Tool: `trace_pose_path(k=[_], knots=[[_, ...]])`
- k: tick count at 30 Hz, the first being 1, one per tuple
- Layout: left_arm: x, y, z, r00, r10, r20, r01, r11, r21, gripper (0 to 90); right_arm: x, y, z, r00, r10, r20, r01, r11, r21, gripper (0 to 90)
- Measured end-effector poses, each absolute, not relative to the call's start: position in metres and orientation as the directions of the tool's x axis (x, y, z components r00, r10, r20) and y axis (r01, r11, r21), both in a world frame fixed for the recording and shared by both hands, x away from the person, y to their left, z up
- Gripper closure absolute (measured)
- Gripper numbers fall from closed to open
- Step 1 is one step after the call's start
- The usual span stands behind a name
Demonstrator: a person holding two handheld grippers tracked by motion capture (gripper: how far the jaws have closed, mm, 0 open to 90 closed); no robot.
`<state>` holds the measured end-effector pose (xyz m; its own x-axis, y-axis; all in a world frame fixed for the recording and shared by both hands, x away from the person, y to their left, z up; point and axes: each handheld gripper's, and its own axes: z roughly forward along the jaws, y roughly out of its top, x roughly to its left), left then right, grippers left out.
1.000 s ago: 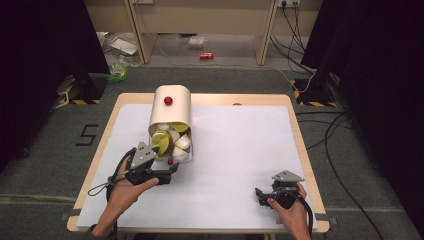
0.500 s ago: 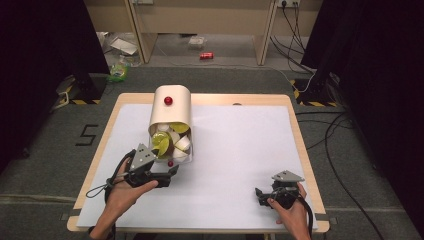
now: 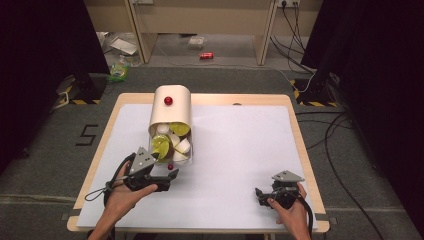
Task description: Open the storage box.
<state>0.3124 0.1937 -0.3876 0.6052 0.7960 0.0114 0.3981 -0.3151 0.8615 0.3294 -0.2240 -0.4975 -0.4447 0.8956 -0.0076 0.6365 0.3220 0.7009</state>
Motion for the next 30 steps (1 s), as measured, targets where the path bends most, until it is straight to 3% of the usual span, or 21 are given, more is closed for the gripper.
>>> trace_pose_path(k=[30], knots=[[0.327,0.204,-0.374,0.554,0.833,-0.003,0.390,-0.256,0.884,18.6,0.330,-0.224,-0.498,-0.446,0.895,-0.008,0.635,0.323,0.701,3.1]])
